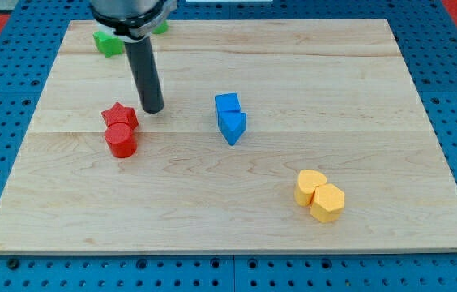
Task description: Point your arm to top center
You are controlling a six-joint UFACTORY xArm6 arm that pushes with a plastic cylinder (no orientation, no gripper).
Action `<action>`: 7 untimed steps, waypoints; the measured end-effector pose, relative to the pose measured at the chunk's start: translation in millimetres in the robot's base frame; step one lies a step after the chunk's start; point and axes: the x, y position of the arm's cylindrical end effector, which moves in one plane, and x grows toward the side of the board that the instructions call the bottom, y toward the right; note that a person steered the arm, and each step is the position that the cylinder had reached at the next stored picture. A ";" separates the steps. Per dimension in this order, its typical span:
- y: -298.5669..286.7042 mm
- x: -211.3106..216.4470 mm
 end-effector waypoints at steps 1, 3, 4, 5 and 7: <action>36.8 -16.6; 78.4 -98.0; 83.3 -147.8; 83.0 -202.4; 66.5 -201.3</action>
